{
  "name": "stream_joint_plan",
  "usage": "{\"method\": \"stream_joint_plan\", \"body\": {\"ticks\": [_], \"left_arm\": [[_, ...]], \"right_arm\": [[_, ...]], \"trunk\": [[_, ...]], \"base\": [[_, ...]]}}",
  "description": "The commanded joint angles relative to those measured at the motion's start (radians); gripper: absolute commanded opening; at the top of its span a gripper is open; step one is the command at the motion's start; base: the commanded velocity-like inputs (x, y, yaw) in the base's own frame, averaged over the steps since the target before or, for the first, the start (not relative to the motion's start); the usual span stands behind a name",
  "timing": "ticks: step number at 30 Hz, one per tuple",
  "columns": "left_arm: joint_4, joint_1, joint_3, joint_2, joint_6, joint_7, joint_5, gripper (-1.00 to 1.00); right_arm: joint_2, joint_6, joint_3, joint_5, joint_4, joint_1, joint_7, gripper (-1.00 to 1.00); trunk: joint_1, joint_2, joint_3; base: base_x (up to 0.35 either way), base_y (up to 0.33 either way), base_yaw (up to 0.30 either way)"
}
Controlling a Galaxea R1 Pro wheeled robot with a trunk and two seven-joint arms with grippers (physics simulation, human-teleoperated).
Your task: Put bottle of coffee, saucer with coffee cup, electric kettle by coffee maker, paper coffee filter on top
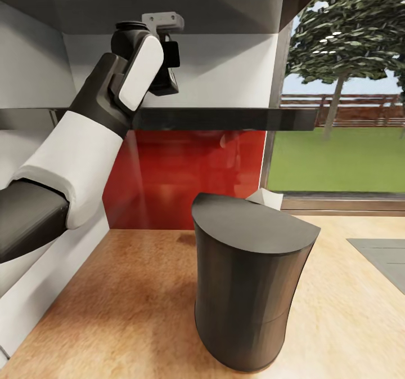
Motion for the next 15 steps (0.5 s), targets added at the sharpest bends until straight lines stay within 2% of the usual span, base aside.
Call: {"method": "stream_joint_plan", "body": {"ticks": [1, 8, 15], "left_arm": [[-0.001, -0.001, -0.003, 0.000, 0.001, 0.009, 0.010, -1.00], [-0.033, -0.001, -0.003, 0.000, 0.001, 0.009, 0.008, -1.00], [-0.039, -0.001, -0.003, 0.001, 0.001, 0.010, 0.008, -1.00]], "right_arm": [[0.000, -0.006, -0.007, 0.010, 0.003, -0.001, 0.000, 1.00], [0.000, -0.005, -0.007, 0.010, 0.002, -0.001, 0.000, 1.00], [0.000, -0.005, -0.007, 0.010, 0.003, -0.001, 0.000, 1.00]], "trunk": [[0.000, -0.001, -0.002], [0.000, -0.001, -0.002], [0.000, -0.001, -0.002]], "base": [[0.000, 0.000, 0.000], [-0.012, 0.000, 0.000], [-0.114, 0.000, 0.000]]}}
